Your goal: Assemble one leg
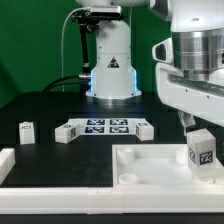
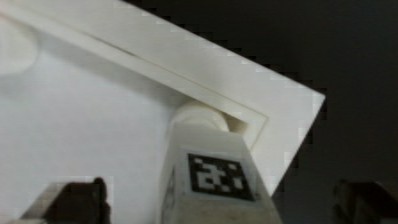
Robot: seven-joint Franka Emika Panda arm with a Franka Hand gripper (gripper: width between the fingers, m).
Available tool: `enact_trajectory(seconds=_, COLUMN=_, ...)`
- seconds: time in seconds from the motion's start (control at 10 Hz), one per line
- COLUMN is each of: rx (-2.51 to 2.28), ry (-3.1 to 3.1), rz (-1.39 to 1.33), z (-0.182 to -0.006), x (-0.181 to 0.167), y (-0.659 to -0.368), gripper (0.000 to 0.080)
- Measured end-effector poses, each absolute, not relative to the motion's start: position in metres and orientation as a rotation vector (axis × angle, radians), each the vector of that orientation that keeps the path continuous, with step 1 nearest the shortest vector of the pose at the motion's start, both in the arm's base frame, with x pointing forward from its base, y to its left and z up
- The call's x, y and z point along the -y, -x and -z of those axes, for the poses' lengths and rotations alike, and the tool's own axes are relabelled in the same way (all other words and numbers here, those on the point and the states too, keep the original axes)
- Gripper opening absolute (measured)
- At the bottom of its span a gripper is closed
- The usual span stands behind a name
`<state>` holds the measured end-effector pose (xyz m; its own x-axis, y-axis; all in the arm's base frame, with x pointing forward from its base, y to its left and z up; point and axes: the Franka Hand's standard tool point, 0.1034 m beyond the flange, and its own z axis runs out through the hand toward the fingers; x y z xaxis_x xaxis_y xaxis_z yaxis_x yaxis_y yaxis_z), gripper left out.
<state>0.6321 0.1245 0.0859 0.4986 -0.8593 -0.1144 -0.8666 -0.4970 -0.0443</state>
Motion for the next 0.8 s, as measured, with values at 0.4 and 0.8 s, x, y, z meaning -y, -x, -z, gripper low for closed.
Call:
enact_trajectory(seconds=0.4, rx=-0.769, ry=2.925, rz=-0.062, z=-0.085, x=-0.116, y=-0.637, gripper=0.0649)
enact_trajectory(seconds=0.8, rx=-0.078, ry=3.020, rz=-0.026, z=-0.084, x=-0.111, y=-0.637, gripper=0.0649)
